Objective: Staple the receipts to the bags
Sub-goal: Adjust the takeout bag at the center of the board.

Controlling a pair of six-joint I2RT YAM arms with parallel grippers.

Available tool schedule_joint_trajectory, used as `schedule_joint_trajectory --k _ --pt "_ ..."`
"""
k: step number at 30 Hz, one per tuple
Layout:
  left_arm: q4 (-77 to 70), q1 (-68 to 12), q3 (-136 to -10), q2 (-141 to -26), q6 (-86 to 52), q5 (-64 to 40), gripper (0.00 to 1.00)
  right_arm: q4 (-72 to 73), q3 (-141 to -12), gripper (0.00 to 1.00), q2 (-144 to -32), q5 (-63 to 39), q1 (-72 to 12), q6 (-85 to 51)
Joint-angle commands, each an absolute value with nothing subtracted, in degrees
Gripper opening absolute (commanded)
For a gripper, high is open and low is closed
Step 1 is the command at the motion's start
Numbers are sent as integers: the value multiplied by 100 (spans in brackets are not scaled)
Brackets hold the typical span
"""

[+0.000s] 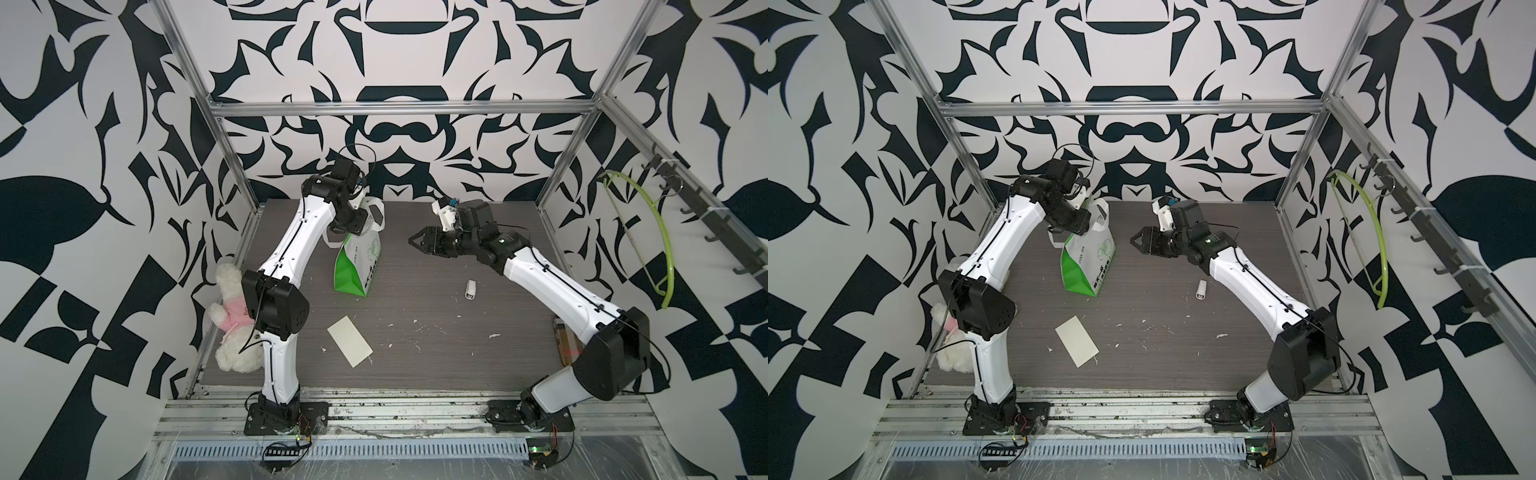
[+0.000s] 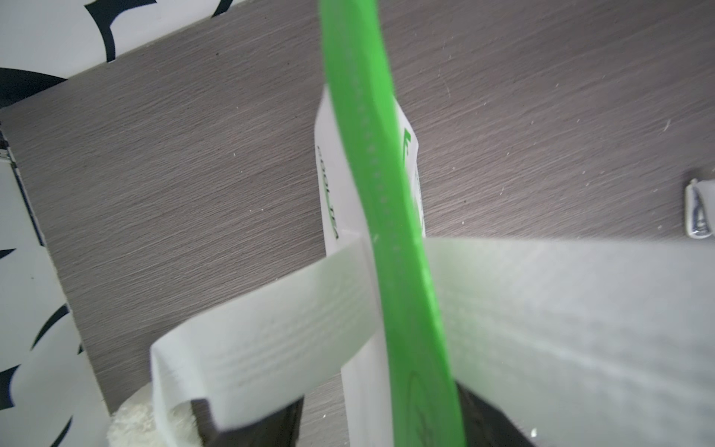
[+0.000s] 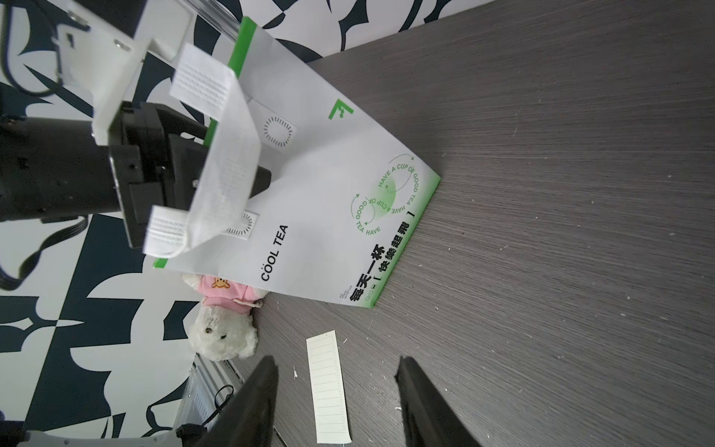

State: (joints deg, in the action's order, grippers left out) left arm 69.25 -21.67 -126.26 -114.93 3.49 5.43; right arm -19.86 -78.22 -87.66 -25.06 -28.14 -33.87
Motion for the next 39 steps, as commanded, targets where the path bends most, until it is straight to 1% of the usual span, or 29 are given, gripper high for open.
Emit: schedule_joint_trajectory --k 1,8,15,23,39 --pt "7225 -2162 -12844 -11536 370 354 56 -1907 -7792 52 -8556 -2575 -2778 -3278" --pt "7307 -2162 -12955 -11414 343 396 57 -1912 -7783 52 -8537 -2619 -2733 -3270" --pt "7409 -2158 -12938 -11335 364 647 58 -1907 -7735 52 -8526 -2663 -2707 -3270" --pt "7138 -2162 -12938 -11047 249 624 62 -1907 -7708 53 -8525 -2663 -2707 -3278" --pt "7049 -2153 -12813 -10636 220 895 62 -1978 -7752 53 -8555 -2637 -2707 -3300"
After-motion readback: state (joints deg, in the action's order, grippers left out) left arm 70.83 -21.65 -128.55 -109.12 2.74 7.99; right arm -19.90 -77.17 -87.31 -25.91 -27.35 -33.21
